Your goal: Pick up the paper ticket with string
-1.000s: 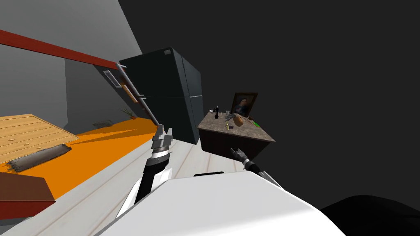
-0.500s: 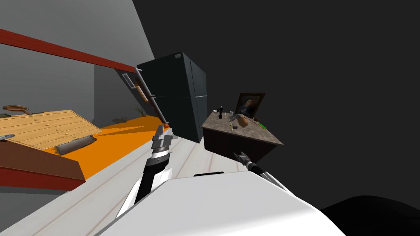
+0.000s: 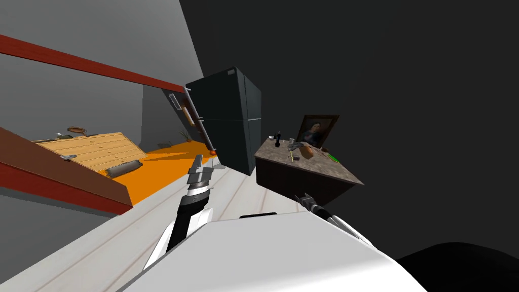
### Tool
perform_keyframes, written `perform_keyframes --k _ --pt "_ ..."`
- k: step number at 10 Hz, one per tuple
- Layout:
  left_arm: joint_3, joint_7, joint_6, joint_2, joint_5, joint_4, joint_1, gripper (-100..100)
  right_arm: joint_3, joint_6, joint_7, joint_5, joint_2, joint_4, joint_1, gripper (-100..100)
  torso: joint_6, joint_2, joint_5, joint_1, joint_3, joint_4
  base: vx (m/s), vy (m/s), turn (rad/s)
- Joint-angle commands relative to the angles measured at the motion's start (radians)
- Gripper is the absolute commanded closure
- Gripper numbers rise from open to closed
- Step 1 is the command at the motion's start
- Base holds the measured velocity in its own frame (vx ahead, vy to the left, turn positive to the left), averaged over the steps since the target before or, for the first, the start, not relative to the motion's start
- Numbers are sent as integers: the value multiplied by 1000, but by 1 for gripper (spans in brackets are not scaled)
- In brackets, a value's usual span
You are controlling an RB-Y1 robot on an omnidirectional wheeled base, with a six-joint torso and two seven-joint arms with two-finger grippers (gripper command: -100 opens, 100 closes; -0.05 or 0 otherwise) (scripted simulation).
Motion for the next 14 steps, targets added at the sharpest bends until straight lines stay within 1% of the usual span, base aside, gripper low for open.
perform_keyframes --k 1,2,3,4,5,6,7,8,9,10,11,12,13,14 --pt "0 0 0 0 0 0 0 0 7 24 31 39 -47 50 -18 -100 0 0 0 0 0 0 -18 78 309" --pt "0 0 0 0 0 0 0 0 7 24 31 39 -47 82 -18 -100 -1 0 0 2 0 0 -21 68 130" --pt "0 0 0 0 0 0 0 0 15 50 58 75 -86 121 -33 -100 0 0 0 1 0 0 -20 82 244" --pt "0 0 0 0 0 0 0 0 15 50 58 75 -86 149 -33 -100 -1 0 0 2 0 0 -10 68 141" --pt "0 0 0 0 0 0 0 0 22 76 85 110 -126 191 -49 -100 0 0 0 1 0 0 -10 87 272" --pt "0 0 0 0 0 0 0 0 22 76 85 110 -126 211 -49 -100 -1 -1 0 2 0 0 -5 67 138" --pt "0 0 0 0 0 0 0 0 28 101 111 144 -165 250 -66 -100 0 -1 0 1 0 0 -2 73 235" --pt "0 0 0 0 0 0 0 0 28 101 111 144 -165 272 -66 -100 -1 -1 0 2 -1 0 3 58 134" --pt "0 0 0 0 0 0 0 0 34 124 136 177 -205 307 -83 -100 0 -1 0 1 -1 0 8 77 279" --pt "0 0 0 0 0 0 0 0 34 124 136 177 -205 331 -83 -100 -1 -2 0 2 -1 0 3 63 127" --pt "0 0 0 0 0 0 0 0 38 147 160 209 -243 369 -100 -100 1 -1 0 1 -1 0 10 68 232" --pt "0 0 0 0 0 0 0 0 38 147 160 209 -243 390 -100 -100 -1 -2 0 1 -1 0 15 52 124" --pt "0 0 0 0 0 0 0 0 42 167 182 239 -280 425 -116 -100 1 -2 0 1 -1 0 12 74 232" --pt "0 0 0 0 0 0 0 0 42 167 182 239 -280 446 -116 -100 -1 -2 0 2 -1 0 11 60 116"
